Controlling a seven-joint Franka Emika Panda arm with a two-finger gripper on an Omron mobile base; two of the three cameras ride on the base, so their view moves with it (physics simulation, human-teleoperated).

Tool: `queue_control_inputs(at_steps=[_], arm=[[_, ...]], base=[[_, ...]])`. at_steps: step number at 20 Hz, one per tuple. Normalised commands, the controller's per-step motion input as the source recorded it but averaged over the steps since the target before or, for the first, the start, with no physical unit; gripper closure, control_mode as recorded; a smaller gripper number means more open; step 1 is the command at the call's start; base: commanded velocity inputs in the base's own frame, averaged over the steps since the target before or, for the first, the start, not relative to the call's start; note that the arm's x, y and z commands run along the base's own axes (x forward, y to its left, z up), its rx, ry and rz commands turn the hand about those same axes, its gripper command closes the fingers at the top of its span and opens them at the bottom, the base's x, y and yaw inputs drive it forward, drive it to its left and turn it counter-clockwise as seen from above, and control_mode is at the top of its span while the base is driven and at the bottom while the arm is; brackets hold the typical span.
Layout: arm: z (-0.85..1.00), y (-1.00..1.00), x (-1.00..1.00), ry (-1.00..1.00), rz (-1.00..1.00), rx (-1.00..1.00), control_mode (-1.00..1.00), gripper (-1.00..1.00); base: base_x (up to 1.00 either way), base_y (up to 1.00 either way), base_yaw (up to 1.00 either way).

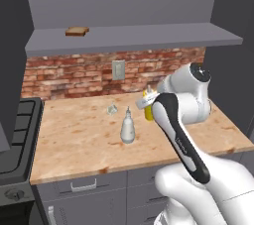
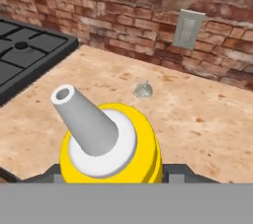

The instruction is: Pick the mustard and oil and vinegar bottle from the counter and place them in the cabinet.

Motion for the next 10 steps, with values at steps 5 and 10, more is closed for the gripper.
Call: queue_control_inputs(at_steps=[5, 10], arm=[[0.55, -0.13, 0.0, 0.0, -0.09, 0.06, -1.0, 1.0], [0.51, -0.22, 0.0, 0.0, -0.04, 0.0, -1.0, 1.0]], base=[[0.0, 0.0, 0.0], [0.0, 0.0, 0.0]])
